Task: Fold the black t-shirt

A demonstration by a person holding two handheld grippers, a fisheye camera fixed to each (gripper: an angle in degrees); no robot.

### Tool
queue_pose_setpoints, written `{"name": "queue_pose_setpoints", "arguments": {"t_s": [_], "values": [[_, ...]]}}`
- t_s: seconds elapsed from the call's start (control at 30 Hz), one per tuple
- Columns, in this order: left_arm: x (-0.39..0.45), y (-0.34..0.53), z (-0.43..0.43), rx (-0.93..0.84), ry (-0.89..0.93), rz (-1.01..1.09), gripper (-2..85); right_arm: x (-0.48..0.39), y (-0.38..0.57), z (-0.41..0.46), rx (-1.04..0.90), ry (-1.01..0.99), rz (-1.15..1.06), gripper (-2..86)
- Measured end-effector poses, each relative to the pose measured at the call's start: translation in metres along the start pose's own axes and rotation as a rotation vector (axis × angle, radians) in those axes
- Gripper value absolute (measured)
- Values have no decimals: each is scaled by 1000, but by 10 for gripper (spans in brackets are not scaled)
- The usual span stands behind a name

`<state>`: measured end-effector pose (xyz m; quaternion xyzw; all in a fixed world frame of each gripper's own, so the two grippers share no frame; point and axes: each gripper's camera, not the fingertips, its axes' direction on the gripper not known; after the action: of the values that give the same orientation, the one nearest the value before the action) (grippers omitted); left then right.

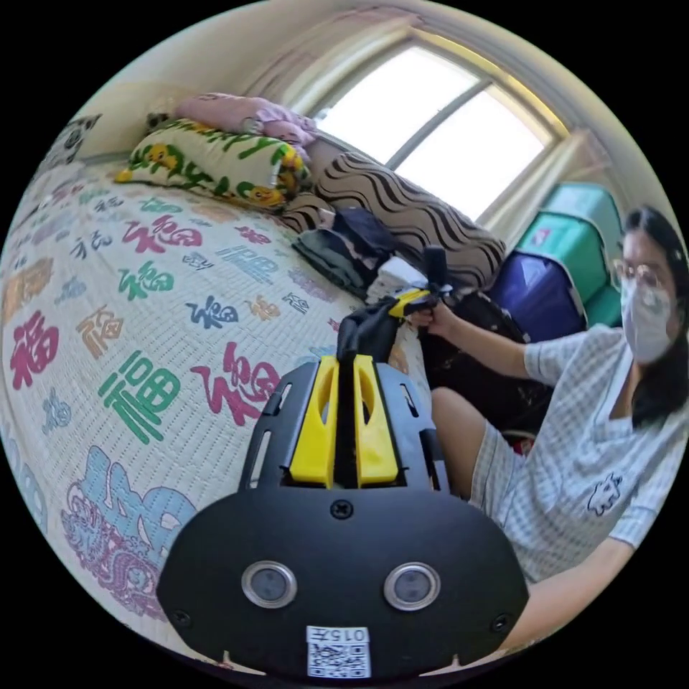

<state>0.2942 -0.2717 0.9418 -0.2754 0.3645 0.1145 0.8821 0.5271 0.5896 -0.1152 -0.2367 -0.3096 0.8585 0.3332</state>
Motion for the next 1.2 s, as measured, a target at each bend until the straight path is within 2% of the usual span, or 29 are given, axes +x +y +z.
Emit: {"name": "queue_pose_setpoints", "arguments": {"t_s": [0.23,0.37,0.5,0.73,0.9,0.93,1.0,1.1,1.13,1.2], "values": [[83,51,11,-90,-67,169,23,-89,88,37,-144,100,-183,15],[112,77,39,-237,-106,194,29,-120,127,82,-301,199,-251,16],[121,90,66,-352,-130,179,36,-126,149,115,-411,228,-257,19],[131,95,78,-406,-189,175,49,-138,168,143,-560,298,-310,43],[129,96,60,-499,-247,95,50,-128,168,125,-593,273,-191,46],[127,96,54,-492,-250,72,47,-122,169,116,-594,305,-125,33],[123,91,25,-307,-197,-26,31,-119,167,95,-538,319,-57,18],[119,79,18,-73,-105,-94,11,-127,151,63,-305,188,-26,3],[117,76,24,-76,-98,-100,9,-130,142,60,-215,109,-38,-1],[103,67,60,-172,-15,-131,3,-129,128,72,-203,35,-44,-4]]}}
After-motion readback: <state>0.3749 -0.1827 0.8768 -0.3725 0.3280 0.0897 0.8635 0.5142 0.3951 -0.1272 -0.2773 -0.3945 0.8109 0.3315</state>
